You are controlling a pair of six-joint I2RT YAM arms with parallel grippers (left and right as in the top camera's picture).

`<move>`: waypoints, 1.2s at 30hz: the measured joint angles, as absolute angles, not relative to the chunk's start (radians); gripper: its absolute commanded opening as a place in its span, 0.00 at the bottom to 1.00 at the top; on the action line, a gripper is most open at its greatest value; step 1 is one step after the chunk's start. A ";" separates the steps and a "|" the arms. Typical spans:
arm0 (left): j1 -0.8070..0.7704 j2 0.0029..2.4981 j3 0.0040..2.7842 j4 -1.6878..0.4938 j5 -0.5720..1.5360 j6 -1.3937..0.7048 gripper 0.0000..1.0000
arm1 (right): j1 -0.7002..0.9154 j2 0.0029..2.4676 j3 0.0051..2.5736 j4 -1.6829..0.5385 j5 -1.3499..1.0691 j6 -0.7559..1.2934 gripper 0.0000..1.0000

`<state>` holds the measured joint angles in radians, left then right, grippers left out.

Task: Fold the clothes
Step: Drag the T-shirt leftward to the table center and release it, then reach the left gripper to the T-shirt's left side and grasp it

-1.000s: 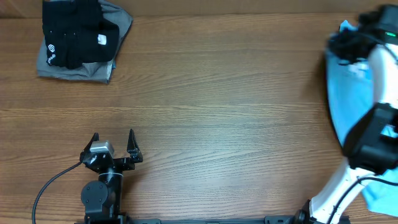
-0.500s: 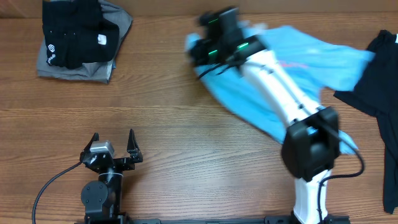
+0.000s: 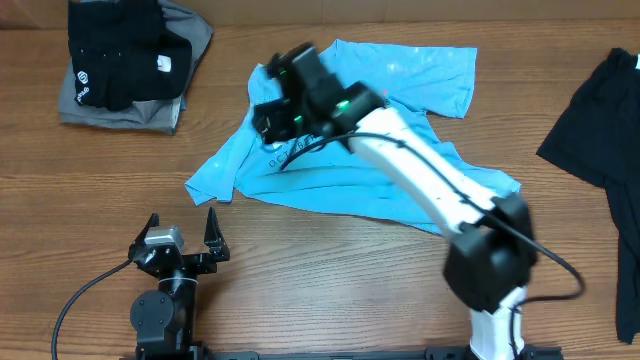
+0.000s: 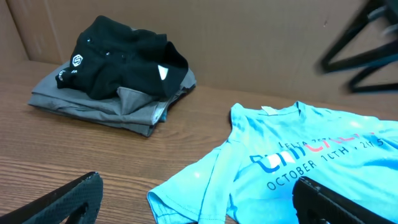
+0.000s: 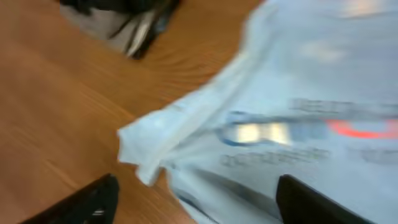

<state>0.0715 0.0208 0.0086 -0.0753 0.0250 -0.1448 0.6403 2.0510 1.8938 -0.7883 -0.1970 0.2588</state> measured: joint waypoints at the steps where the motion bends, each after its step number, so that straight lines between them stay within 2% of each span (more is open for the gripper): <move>1: 0.072 0.021 0.009 -0.076 0.025 -0.145 1.00 | 0.617 2.020 1.894 -0.817 -0.181 0.258 1.00; 9: 0.071 0.021 0.009 -0.075 0.025 -0.145 1.00 | 0.415 1.695 1.908 -1.093 -0.117 0.262 1.00; 15: 0.071 0.021 0.009 -0.075 0.025 -0.145 1.00 | 0.356 1.677 1.918 -1.230 -0.111 0.262 1.00; 36: 0.071 0.021 0.009 -0.075 0.021 -0.122 1.00 | 0.301 1.760 1.804 -1.157 -0.052 0.362 1.00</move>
<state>0.0711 0.0208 0.0086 -0.0753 0.0208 -0.1223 0.3008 1.7596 1.8042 -1.1572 -0.0517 0.3618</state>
